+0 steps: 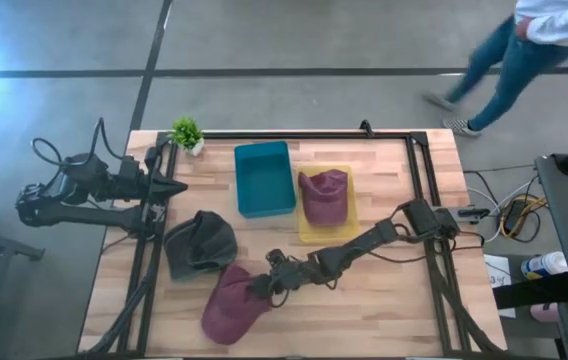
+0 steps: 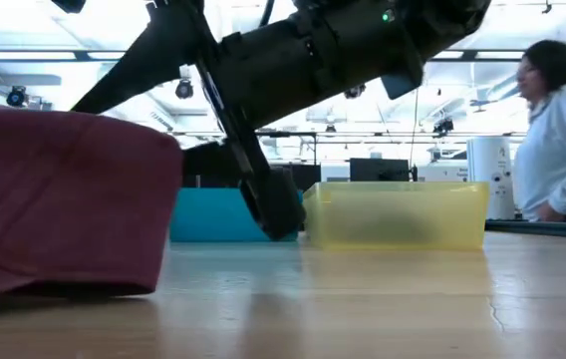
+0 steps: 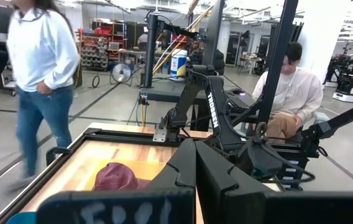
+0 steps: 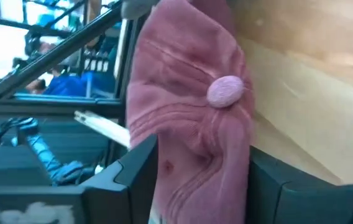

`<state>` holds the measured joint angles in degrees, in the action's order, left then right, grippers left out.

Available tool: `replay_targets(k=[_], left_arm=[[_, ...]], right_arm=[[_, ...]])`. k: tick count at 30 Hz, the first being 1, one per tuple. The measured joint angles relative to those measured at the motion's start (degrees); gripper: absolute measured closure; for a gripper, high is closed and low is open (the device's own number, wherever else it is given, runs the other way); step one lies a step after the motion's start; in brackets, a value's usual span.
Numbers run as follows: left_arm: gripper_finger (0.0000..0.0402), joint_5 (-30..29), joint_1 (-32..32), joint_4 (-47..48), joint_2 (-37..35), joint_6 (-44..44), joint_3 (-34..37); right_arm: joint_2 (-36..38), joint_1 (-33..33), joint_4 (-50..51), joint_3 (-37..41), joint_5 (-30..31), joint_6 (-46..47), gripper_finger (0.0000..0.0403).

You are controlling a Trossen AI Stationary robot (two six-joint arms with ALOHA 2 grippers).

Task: Pick & Place hat
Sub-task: Put the red cap into the yellow bin

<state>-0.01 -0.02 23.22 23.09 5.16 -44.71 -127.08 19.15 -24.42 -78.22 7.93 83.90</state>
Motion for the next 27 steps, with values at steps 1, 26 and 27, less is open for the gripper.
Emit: replay_targets(k=[1, 26, 27], left_arm=[[0.0401, -0.01, 0.0, 0.0, 0.0, 0.0, 0.0], [0.0401, -0.01, 0.01, 0.0, 0.0, 0.0, -0.01], [0.0401, 0.0, -0.01, 0.0, 0.0, -0.01, 0.0]], right_arm=[[0.05, -0.35, -0.23, -0.01, -0.96, -0.33, 0.0232], [0.27, -2.49, -1.12, -0.09, -7.99, -9.27, 0.0393], [0.27, -2.49, -1.12, -0.09, -7.97, -9.39, 0.0393]])
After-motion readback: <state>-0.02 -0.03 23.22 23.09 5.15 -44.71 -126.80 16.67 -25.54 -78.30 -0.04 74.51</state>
